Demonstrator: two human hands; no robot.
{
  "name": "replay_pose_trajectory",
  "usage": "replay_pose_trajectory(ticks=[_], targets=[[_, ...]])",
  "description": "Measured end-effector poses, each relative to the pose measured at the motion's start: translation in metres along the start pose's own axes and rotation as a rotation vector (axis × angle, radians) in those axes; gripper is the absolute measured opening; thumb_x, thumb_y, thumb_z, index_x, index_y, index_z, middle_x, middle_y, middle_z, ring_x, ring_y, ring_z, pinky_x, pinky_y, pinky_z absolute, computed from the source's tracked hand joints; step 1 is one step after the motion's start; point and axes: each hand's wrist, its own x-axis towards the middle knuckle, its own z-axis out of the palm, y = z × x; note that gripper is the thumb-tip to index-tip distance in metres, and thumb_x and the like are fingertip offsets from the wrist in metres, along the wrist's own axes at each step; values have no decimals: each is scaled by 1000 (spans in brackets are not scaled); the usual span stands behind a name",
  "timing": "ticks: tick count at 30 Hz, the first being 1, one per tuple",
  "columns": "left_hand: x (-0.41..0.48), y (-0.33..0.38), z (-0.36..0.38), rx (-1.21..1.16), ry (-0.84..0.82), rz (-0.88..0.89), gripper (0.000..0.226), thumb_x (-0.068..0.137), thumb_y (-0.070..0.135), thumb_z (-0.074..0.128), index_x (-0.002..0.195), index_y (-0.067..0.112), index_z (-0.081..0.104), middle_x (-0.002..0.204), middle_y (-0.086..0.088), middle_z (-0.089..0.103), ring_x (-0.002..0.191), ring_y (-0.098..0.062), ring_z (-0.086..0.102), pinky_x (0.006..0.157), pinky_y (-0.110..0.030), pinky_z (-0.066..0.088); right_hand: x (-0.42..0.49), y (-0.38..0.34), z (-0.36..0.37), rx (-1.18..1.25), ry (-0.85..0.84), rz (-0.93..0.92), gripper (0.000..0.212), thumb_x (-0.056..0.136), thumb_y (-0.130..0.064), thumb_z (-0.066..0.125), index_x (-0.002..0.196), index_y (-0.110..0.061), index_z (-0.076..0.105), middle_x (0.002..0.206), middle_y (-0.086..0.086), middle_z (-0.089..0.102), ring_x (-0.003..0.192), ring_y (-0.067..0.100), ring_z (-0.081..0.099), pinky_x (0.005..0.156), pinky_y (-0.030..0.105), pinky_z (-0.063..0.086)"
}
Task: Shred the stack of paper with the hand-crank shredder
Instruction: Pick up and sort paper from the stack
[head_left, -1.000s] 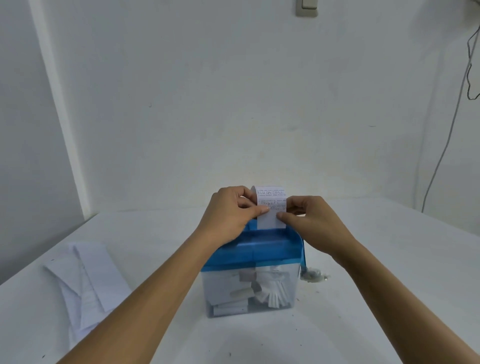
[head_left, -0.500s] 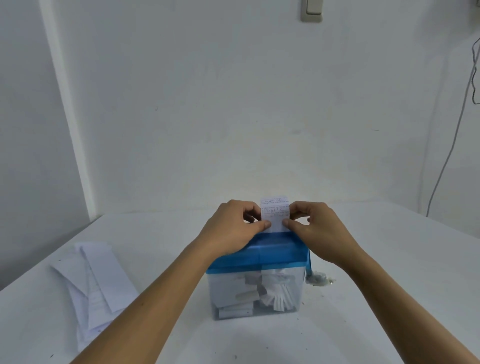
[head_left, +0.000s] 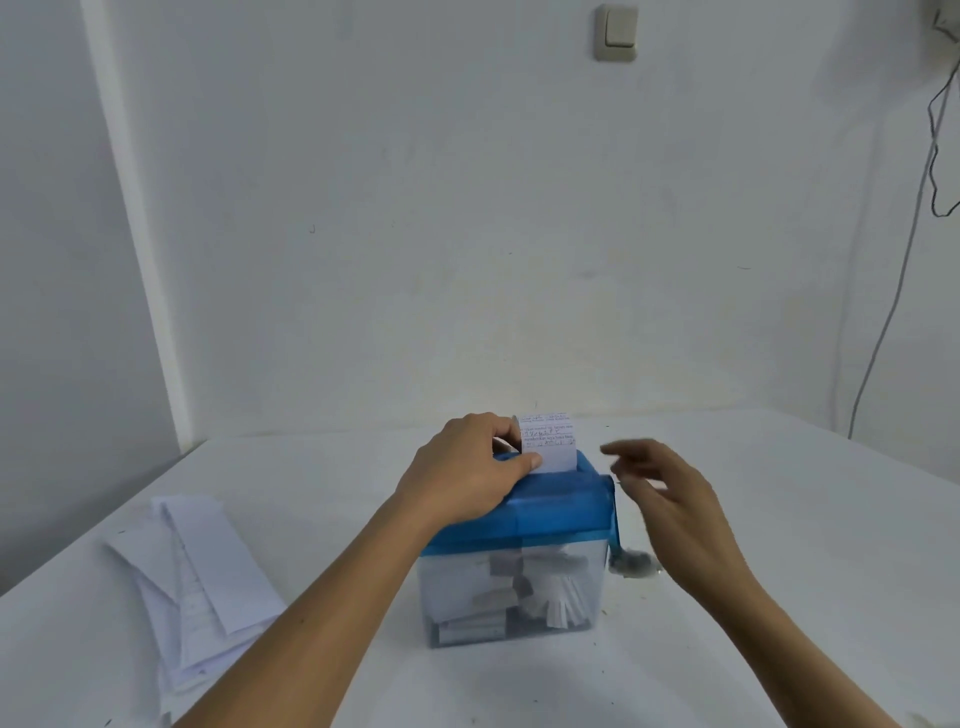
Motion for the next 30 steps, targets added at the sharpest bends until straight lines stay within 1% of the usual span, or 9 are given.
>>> replay_pose_trajectory(ticks=[3, 7, 9, 11, 13, 17, 20, 24, 30], targets=[[0, 0, 2, 31, -13, 7, 17, 98, 44, 63, 83, 40, 56, 123, 17, 66, 100, -5, 58, 81, -28, 48, -32, 22, -9, -42, -107, 33, 55, 88, 12, 46, 108, -36, 65, 110, -16, 68, 105, -3, 60, 76, 4, 44], [3, 1, 3, 58, -39, -26, 6, 99, 45, 59, 95, 41, 59, 130, 16, 66, 105, -10, 62, 81, -32, 50, -60, 36, -5, -227, -235, -77, 49, 98, -7, 51, 126, -48, 49, 118, -36, 55, 108, -13, 53, 88, 7, 42], [3, 2, 4, 76, -49, -36, 11, 99, 45, 58, 90, 40, 56, 131, 15, 65, 104, -11, 61, 78, -31, 48, -68, 34, -2, -232, -210, -113, 48, 102, -17, 51, 131, -51, 33, 117, -32, 55, 101, -8, 55, 84, 10, 44], [4, 2, 5, 81, -58, -36, 13, 100, 45, 58, 88, 40, 54, 134, 14, 64, 102, -11, 60, 77, -31, 48, -70, 33, -3, -166, -162, -138, 44, 102, -17, 51, 117, -52, 28, 108, -25, 59, 92, 1, 59, 78, 17, 48], [3, 4, 5, 85, -66, -31, 13, 99, 45, 59, 88, 39, 54, 134, 14, 64, 101, -11, 59, 80, -30, 51, -68, 33, -8, -138, -181, -158, 37, 102, -17, 52, 108, -47, 32, 102, -20, 59, 89, 11, 58, 76, 26, 50], [1, 6, 4, 65, -69, -19, 7, 98, 45, 61, 97, 39, 57, 136, 15, 63, 102, -9, 58, 92, -36, 56, -68, 31, -22, -77, -290, -157, 32, 100, -20, 56, 97, -48, 41, 104, -24, 63, 94, 11, 61, 77, 19, 49], [-1, 7, 3, 75, -70, -12, 10, 98, 45, 61, 104, 37, 60, 138, 14, 62, 107, -11, 60, 91, -33, 55, -71, 23, -25, 32, -248, -162, 21, 95, -31, 56, 91, -51, 48, 98, -15, 69, 87, 14, 64, 74, 19, 51], [-4, 8, 2, 107, -71, 2, 26, 100, 45, 58, 121, 31, 63, 140, 13, 61, 115, -14, 61, 87, -27, 50, -70, 11, -29, 211, -181, -127, 4, 85, -44, 55, 87, -46, 58, 91, 3, 72, 77, 20, 65, 68, 18, 50], [-10, 10, 0, 79, -58, 36, 59, 84, 73, 63, 131, 37, 61, 133, 18, 64, 115, -8, 62, 95, -31, 53, -68, 9, -27, 352, -151, -126, 9, 86, -27, 62, 81, -34, 63, 82, 9, 69, 69, 26, 64, 63, 18, 49]])
